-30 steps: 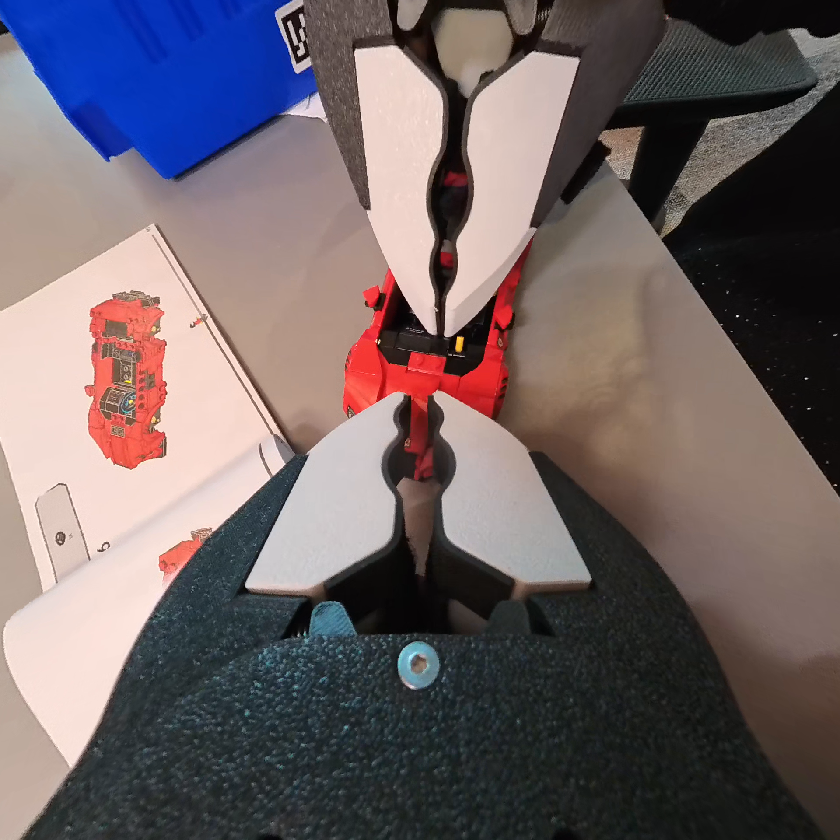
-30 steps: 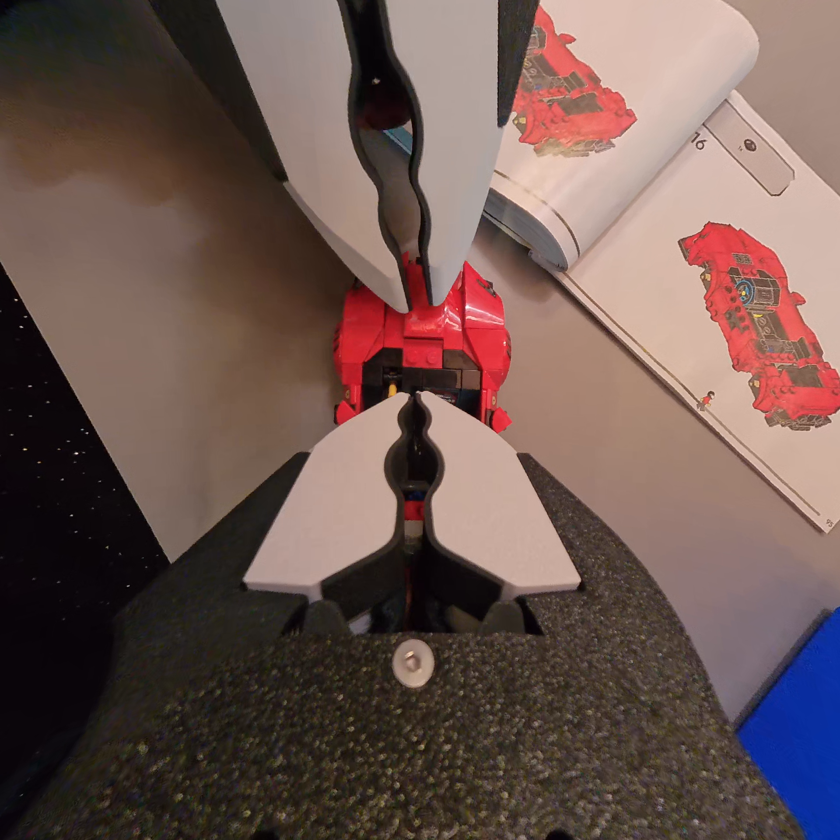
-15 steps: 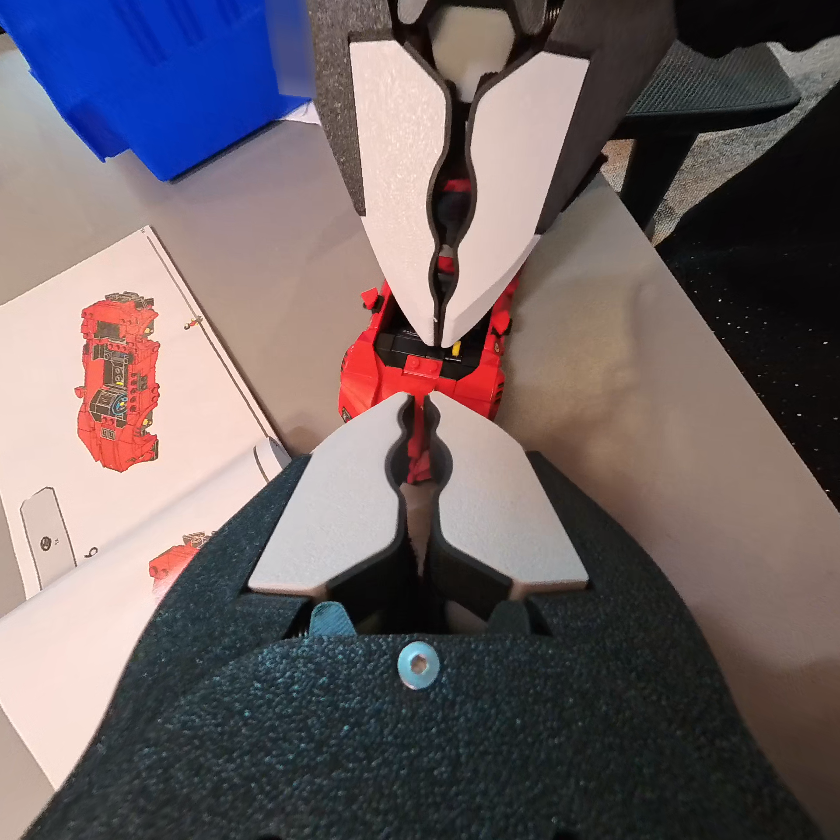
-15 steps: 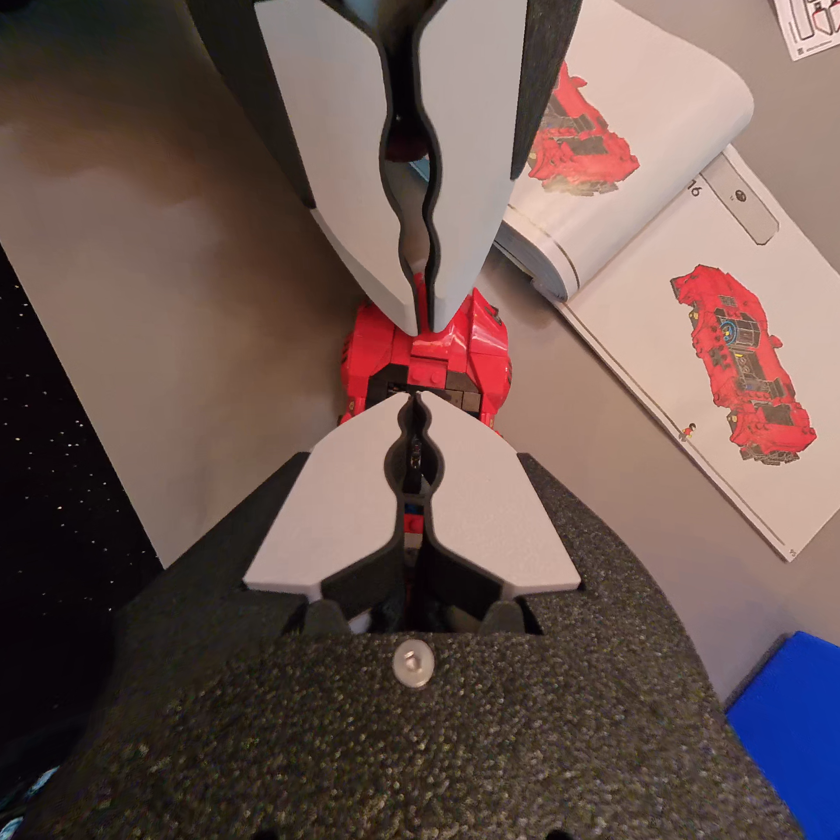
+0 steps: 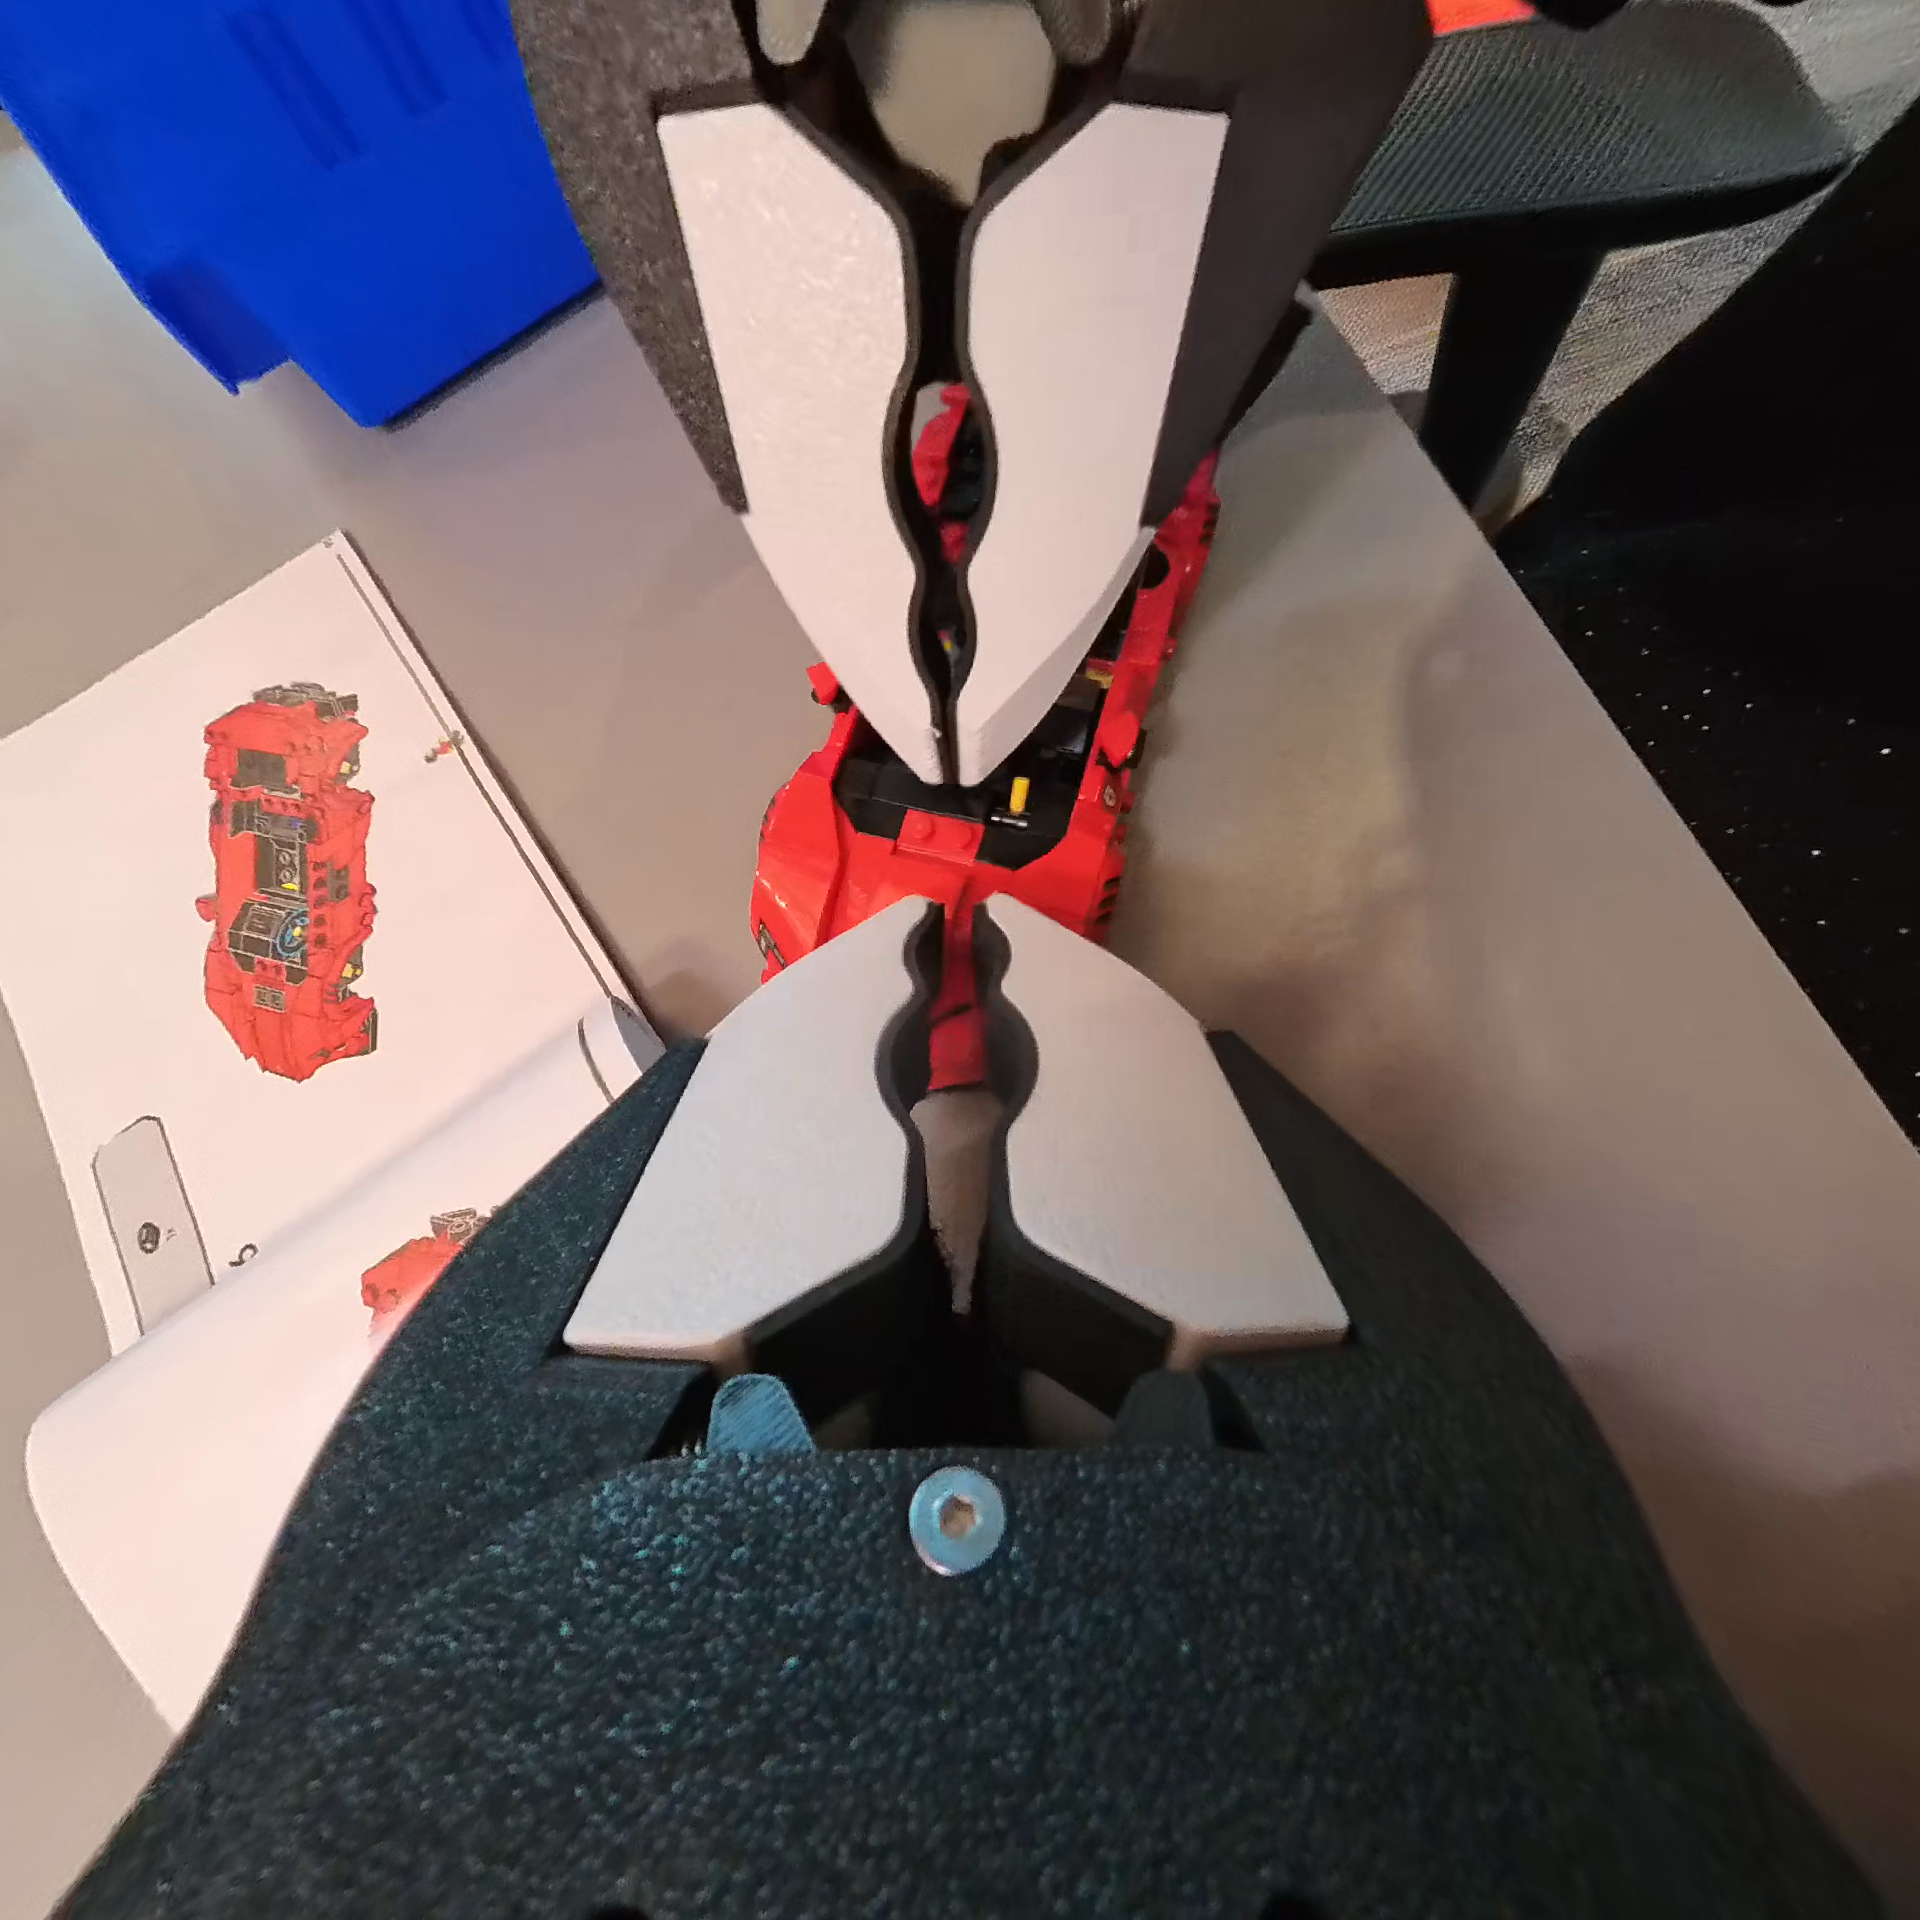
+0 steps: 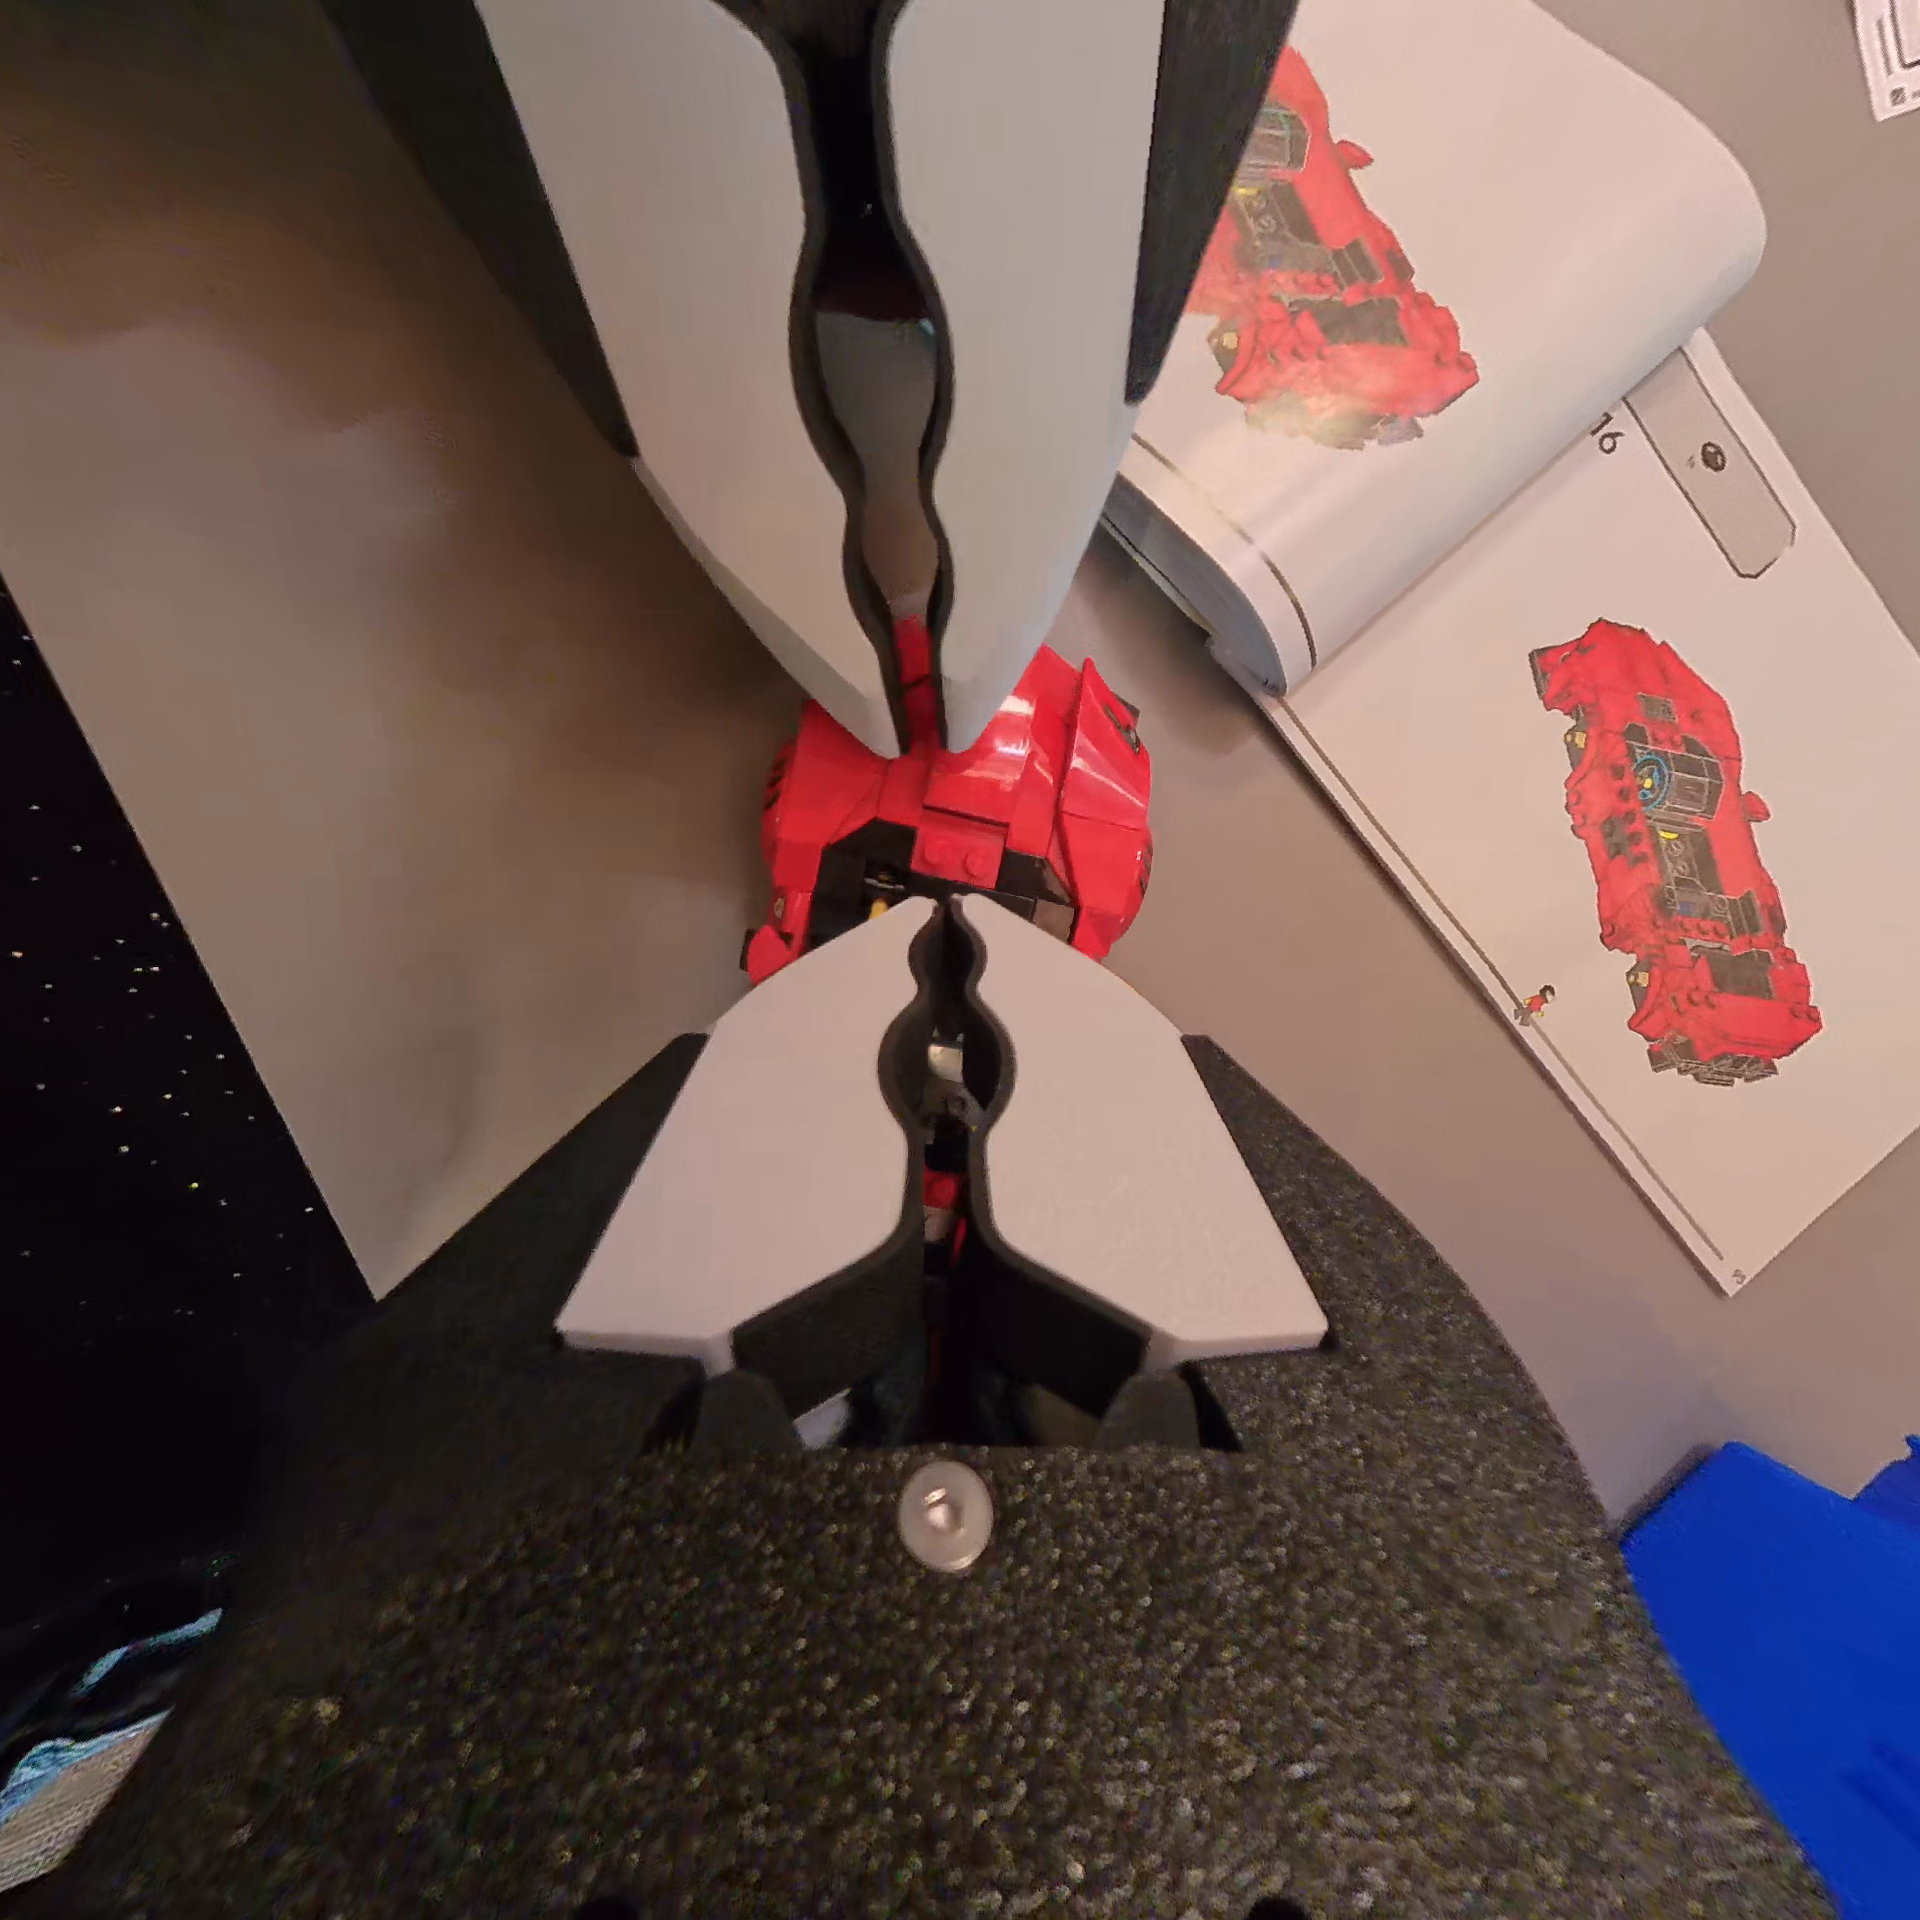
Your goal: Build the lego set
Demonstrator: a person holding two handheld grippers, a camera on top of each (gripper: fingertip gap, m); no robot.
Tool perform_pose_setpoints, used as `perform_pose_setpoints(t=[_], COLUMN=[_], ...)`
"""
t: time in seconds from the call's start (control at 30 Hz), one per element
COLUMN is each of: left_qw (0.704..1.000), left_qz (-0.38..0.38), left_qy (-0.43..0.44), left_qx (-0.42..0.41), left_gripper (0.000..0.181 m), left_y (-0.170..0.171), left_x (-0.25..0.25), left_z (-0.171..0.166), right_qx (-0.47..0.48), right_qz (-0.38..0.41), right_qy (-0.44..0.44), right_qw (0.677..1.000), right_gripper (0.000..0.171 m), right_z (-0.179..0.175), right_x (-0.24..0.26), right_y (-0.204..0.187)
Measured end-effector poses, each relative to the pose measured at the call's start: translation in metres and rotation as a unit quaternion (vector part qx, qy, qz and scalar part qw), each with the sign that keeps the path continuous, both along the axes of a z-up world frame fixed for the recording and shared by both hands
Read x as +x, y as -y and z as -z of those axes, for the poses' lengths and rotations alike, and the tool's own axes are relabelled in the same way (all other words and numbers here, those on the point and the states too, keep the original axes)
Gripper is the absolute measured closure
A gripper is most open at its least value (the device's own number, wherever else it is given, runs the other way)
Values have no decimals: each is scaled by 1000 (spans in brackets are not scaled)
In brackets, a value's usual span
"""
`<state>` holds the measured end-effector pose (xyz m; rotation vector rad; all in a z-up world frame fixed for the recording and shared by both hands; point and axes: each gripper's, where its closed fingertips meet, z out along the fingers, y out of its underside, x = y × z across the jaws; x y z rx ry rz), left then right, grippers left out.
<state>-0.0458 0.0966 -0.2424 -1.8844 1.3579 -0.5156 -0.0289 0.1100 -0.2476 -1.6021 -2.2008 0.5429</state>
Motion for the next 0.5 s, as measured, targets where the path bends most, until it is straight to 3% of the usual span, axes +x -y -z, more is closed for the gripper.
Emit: perform_pose_setpoints(t=[0.5], left_qw=[1000], left_qz=[6], left_qy=[2], left_qx=[-3], left_gripper=[177], left_y=[5], left_x=[6], left_z=[2], right_qx=[5], right_qz=[-26], right_qy=[45], right_qw=[999], right_gripper=[171], right_z=[2], right_x=[-4], right_y=[3])
